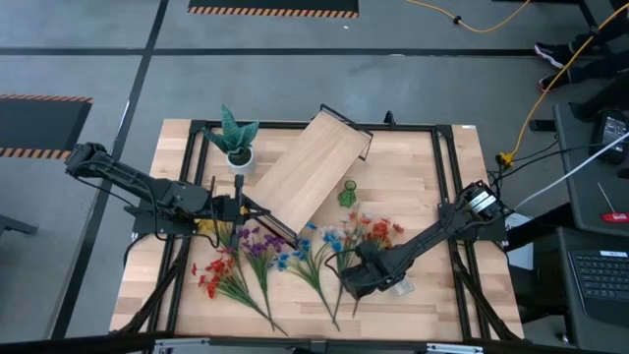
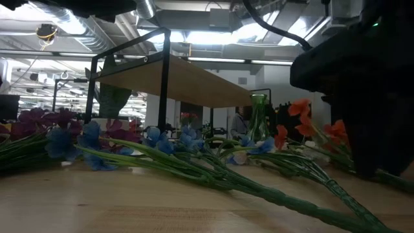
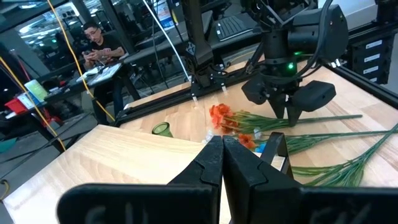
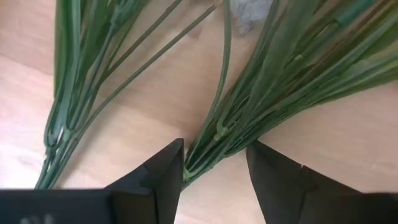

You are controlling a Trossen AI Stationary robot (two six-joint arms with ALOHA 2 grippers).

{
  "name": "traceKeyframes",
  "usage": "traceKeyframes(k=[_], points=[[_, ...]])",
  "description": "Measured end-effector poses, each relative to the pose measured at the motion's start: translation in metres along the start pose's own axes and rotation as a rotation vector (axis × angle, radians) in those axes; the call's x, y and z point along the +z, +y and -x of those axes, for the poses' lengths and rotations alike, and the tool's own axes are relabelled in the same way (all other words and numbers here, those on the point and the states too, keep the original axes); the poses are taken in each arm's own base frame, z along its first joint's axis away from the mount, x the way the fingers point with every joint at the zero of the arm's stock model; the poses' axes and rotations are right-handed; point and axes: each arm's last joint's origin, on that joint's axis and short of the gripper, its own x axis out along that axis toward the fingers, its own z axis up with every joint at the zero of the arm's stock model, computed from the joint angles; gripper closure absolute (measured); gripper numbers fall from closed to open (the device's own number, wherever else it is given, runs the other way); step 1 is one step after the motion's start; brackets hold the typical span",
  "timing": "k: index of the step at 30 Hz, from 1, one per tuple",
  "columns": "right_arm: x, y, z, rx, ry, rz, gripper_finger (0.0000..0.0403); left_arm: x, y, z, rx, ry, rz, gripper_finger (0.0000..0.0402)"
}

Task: Pick and place flowers into a vace then onto a shelf
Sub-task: Put the orange flowers into the green vase

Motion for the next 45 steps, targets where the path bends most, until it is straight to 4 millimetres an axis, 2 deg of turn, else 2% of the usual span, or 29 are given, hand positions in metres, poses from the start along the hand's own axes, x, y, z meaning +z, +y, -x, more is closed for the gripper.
traceKeyframes(k=[5,9,21,33,45], points=[[0.001,-0.002,0.0,-0.017,-0.011,-0.003,0.0229,0.0,0.0,0.0,0.0,0.0,0.0,0.0397],[0.002,-0.004,-0.001,-0.041,-0.016,-0.002,0.0253,0.0,0.0,0.0,0.0,0.0,0.0,0.0398],[0.01,-0.007,-0.002,-0.077,-0.058,-0.009,0.0391,0.0,0.0,0.0,0.0,0.0,0.0,0.0398],[0.01,-0.005,0.003,-0.073,-0.075,-0.001,0.0396,0.0,0.0,0.0,-0.001,0.003,-0.001,0.0398],[0.008,0.007,0.045,-0.129,-0.106,0.04,0.0397,0.0,0.0,0.0,-0.001,0.003,-0.001,0.0398]])
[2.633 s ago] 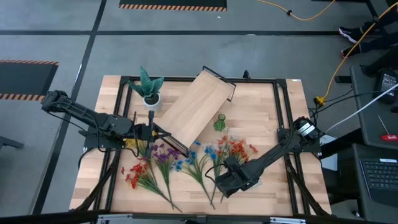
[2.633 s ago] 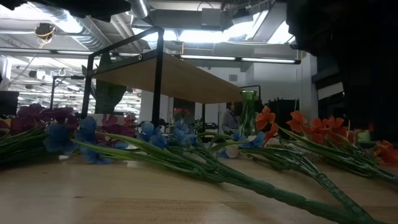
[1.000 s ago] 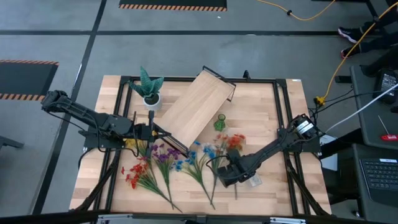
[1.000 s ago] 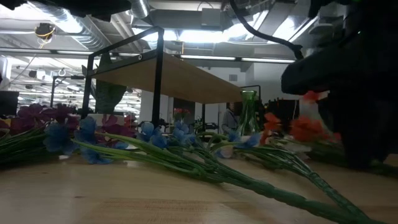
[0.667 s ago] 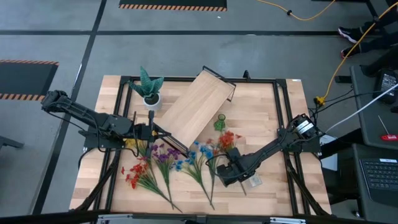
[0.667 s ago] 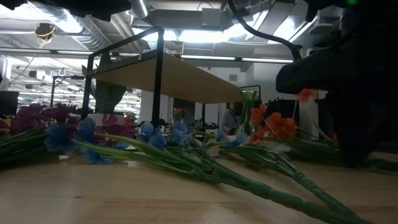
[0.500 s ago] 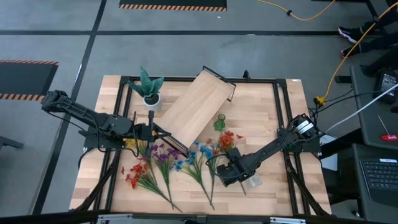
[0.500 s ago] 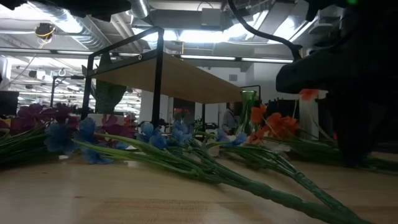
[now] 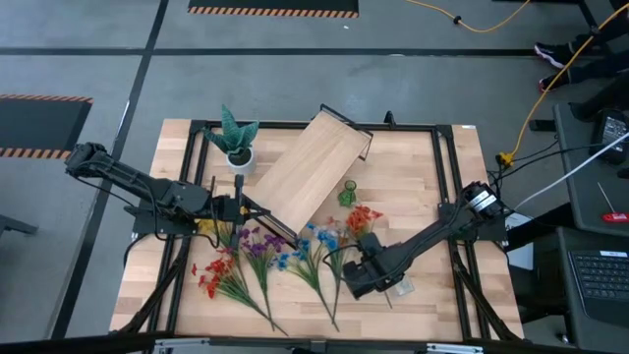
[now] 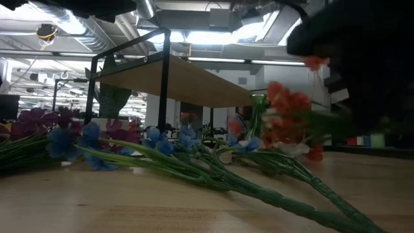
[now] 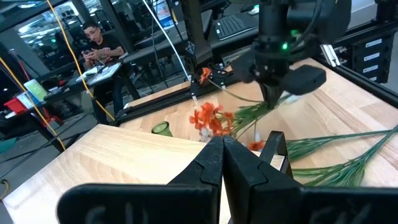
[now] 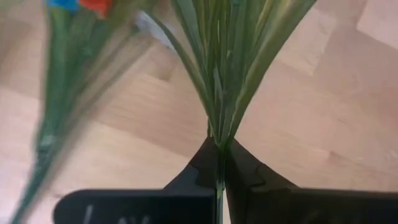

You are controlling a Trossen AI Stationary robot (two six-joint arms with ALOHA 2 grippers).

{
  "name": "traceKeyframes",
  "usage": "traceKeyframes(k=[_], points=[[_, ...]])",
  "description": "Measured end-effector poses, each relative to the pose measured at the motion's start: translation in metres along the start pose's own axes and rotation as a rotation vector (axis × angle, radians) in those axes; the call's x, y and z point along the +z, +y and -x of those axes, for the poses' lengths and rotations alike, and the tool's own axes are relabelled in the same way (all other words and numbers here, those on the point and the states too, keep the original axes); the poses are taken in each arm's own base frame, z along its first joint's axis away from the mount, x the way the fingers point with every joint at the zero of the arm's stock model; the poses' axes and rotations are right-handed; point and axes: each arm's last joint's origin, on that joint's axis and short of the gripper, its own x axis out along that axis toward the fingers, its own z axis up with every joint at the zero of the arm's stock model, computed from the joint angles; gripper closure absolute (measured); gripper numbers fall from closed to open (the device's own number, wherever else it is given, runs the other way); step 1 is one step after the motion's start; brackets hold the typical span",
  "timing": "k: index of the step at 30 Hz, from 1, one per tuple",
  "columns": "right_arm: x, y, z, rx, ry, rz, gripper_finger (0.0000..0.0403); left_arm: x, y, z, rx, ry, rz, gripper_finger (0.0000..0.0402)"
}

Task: Pick and place flowers into a vace then onto a shelf
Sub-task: Put the orange flowers into the green vase

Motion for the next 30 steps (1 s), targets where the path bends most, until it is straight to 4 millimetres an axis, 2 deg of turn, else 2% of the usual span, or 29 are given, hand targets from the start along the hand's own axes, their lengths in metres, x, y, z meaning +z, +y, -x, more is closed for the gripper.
traceKeyframes(k=[13,20,30], points=[[0.004,0.001,0.054,-0.027,-0.1,0.045,0.0396,0.0,0.0,0.0,0.0,0.0,0.0,0.0398],[0.0,-0.009,0.085,-0.069,-0.171,0.019,0.0396,0.0,0.0,0.0,-0.001,0.0,0.0,0.0398],[0.001,-0.012,0.099,-0.006,-0.24,0.069,0.0396,0.0,0.0,0.0,-0.001,0.004,-0.002,0.0398]])
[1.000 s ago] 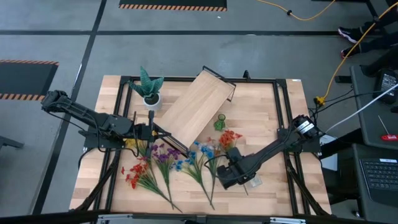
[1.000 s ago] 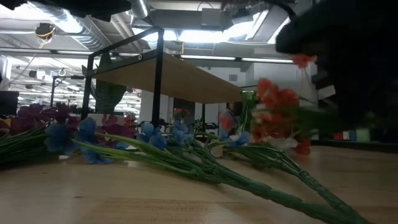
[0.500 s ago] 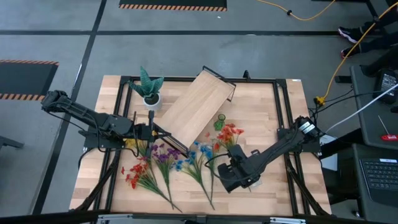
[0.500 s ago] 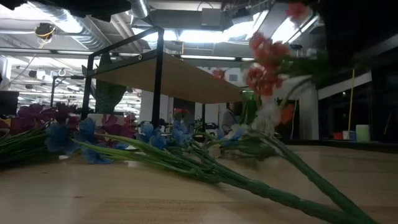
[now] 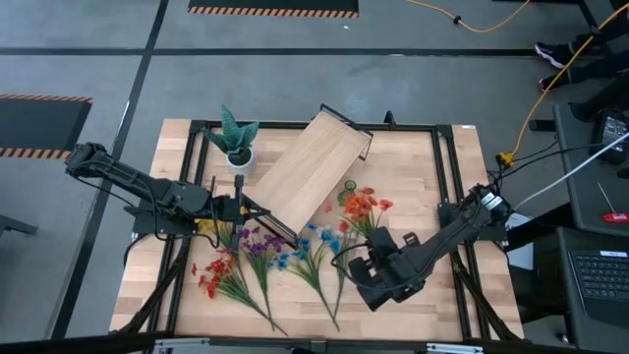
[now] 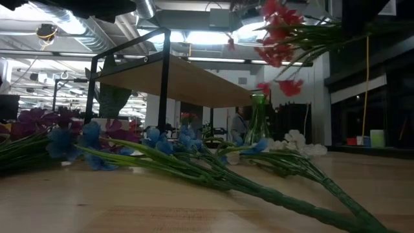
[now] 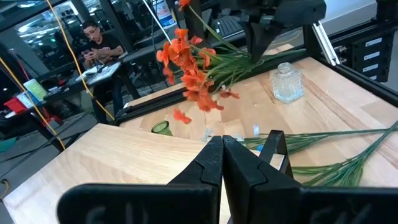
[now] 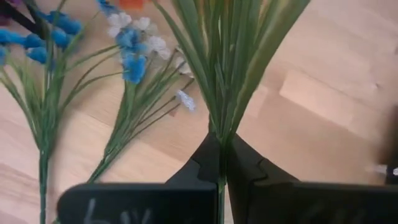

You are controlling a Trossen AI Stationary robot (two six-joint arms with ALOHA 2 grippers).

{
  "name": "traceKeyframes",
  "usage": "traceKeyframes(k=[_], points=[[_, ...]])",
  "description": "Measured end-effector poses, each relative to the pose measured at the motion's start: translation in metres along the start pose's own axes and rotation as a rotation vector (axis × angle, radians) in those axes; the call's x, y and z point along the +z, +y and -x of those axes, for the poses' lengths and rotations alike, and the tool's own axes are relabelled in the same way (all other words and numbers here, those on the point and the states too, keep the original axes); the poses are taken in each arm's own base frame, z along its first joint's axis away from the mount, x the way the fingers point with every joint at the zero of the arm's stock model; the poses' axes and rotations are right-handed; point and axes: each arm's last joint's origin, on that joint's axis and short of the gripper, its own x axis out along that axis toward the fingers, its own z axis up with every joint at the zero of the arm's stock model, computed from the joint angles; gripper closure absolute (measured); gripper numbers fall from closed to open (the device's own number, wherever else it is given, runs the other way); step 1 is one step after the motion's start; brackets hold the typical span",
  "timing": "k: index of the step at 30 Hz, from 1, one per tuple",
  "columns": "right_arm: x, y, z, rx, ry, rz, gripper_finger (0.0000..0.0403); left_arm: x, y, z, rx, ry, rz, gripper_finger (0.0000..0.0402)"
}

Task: Pick and place flowers into a vace then onto a shelf
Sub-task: Put the orange flowers into the green vase

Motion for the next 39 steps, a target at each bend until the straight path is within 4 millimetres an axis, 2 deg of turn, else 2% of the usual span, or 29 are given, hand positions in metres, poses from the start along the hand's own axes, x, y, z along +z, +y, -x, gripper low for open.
traceKeyframes(k=[5,8,14,18,24,31,39], points=[[0.008,-0.007,0.01,0.043,-0.054,0.078,0.0396,0.0,0.0,0.0,0.0,0.0,0.0,0.0398],[0.02,-0.018,0.02,0.079,-0.054,0.11,0.0396,0.0,0.0,0.0,0.0,0.0,0.0,0.0398],[0.039,-0.053,0.029,0.116,-0.15,0.108,0.0396,0.0,0.0,0.0,0.0,0.0,0.0,0.0398],[0.042,-0.075,0.014,0.141,-0.182,0.114,0.0397,0.0,0.0,0.0,0.0,0.0,0.0,0.0398],[0.056,-0.098,-0.013,0.335,-0.246,0.202,0.0397,0.0,0.001,0.0,0.006,-0.006,0.003,0.0398],[0.072,-0.132,-0.033,0.44,-0.504,0.229,0.0397,0.001,0.001,0.0,0.01,-0.005,0.003,0.0398],[0.074,-0.14,-0.067,0.624,-0.724,0.304,0.0397,0.0,0.003,0.0,0.074,0.014,0.003,0.0398]])
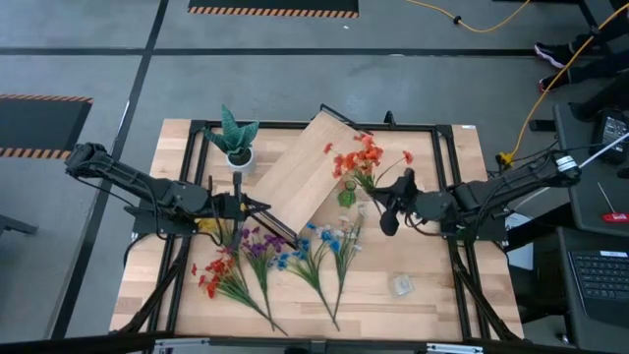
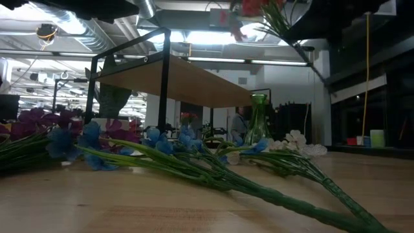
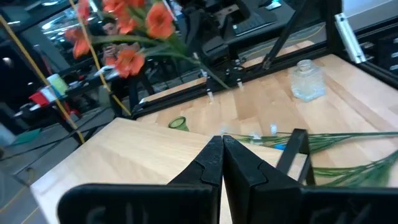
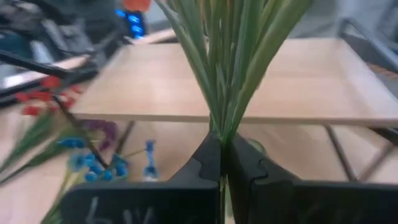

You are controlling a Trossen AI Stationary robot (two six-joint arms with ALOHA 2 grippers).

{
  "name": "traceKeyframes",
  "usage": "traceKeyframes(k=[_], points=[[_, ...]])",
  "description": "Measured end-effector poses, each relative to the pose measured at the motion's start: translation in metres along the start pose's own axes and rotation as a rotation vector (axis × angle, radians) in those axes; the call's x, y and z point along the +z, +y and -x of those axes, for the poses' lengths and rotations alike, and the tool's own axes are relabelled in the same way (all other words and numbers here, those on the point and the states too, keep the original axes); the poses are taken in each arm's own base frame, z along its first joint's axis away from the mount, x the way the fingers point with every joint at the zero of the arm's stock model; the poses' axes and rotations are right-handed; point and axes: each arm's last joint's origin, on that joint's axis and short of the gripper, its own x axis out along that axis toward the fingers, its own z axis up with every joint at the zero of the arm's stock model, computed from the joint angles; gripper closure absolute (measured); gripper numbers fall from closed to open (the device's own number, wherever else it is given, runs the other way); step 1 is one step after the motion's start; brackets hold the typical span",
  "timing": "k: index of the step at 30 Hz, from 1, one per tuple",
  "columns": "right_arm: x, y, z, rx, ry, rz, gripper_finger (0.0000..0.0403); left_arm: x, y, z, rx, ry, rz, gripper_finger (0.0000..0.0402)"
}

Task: Pick and place flowers into a vace then onto a shelf
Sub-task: Put the orange flowers into the green vase

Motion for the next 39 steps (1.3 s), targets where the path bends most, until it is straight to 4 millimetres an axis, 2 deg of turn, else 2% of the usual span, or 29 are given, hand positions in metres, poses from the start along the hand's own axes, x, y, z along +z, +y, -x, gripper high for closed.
traceKeyframes(k=[3,7,16,21,31,39], points=[[-0.006,-0.007,-0.006,0.021,-0.058,0.046,0.0397,0.0,0.0,0.0,0.002,0.001,0.0,0.0398],[-0.003,-0.013,-0.008,0.078,-0.149,0.094,0.0397,0.0,0.0,0.0,0.001,0.0,0.015,0.0398],[0.012,-0.029,-0.017,0.172,-0.272,0.165,0.0397,0.0,0.0,0.0,0.002,0.001,0.027,0.0398],[0.024,-0.036,-0.019,0.146,-0.382,0.176,0.0397,0.0,0.0,0.0,0.002,0.0,0.028,0.0398],[0.021,-0.032,-0.049,0.103,-0.443,0.213,0.0397,0.0,0.0,0.0,0.002,0.0,0.031,0.0398],[0.018,-0.034,-0.062,0.079,-0.461,0.205,0.0398,0.0,0.0,0.0,0.002,0.001,0.03,0.0398]])
